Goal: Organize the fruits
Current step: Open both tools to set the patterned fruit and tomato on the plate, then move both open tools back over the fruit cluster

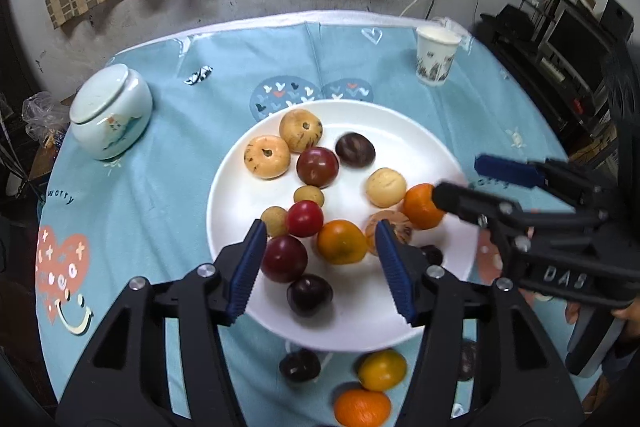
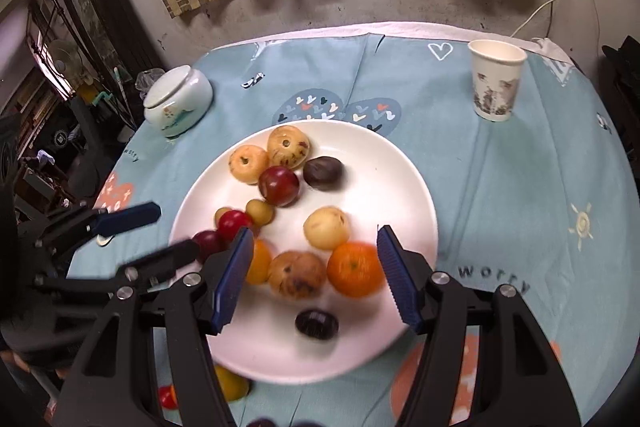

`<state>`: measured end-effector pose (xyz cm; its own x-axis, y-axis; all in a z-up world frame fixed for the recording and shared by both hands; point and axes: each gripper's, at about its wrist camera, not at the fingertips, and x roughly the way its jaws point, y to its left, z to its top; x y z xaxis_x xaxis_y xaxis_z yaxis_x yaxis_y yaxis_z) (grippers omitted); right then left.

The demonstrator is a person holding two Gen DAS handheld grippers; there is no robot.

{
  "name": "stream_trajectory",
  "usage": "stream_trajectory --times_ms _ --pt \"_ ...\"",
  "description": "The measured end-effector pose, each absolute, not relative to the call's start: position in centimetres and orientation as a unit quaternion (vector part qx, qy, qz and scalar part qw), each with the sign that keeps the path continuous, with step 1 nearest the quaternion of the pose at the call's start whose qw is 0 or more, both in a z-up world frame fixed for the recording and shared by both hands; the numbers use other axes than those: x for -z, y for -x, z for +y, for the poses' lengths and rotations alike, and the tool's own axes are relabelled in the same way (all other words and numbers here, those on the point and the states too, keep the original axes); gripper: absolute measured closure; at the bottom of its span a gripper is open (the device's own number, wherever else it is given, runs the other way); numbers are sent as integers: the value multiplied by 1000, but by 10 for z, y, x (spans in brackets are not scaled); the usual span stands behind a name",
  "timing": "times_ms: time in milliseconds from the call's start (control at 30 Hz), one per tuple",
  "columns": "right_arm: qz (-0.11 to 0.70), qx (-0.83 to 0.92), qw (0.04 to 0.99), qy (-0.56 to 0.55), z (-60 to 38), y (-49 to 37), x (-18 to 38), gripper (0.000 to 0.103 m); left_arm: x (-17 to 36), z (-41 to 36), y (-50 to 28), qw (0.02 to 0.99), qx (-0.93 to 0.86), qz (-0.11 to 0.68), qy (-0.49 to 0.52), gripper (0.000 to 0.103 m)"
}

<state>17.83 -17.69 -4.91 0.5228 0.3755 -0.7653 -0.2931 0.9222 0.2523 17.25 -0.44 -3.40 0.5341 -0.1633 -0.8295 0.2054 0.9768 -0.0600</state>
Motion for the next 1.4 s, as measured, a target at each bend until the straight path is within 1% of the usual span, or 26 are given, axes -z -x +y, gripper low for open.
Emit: stream_trajectory --times_ms 133,267,367,533,600,900,1033,1200,1333,1400 --pt "439 -198 875 -49 -181 -143 38 39 14 5 -150 886 102 452 -18 42" --pt "443 -207 870 -59 -190 -97 44 39 8 19 -113 890 99 446 -11 37" --pt "451 -211 865 -64 -195 -61 58 39 17 30 -83 886 92 454 -17 33" --pt "474 -206 856 -18 -187 -4 91 39 42 51 -38 868 82 489 -16 32" --pt "488 -207 848 0 -180 7 105 42 52 58 -25 860 78 504 -10 31" --pt "501 -181 846 10 -179 9 128 42 89 63 16 832 79 549 -4 31" --pt "508 -233 827 -49 -175 7 127 42 98 66 21 827 75 557 1 31" --pt "521 -238 819 -29 -156 5 133 42 102 55 17 824 82 560 -13 31" --pt "520 -225 823 -29 -164 2 132 42 102 45 14 822 95 561 -22 31" --pt "514 -210 832 -11 -172 1 129 42 103 46 12 821 95 562 -21 31"
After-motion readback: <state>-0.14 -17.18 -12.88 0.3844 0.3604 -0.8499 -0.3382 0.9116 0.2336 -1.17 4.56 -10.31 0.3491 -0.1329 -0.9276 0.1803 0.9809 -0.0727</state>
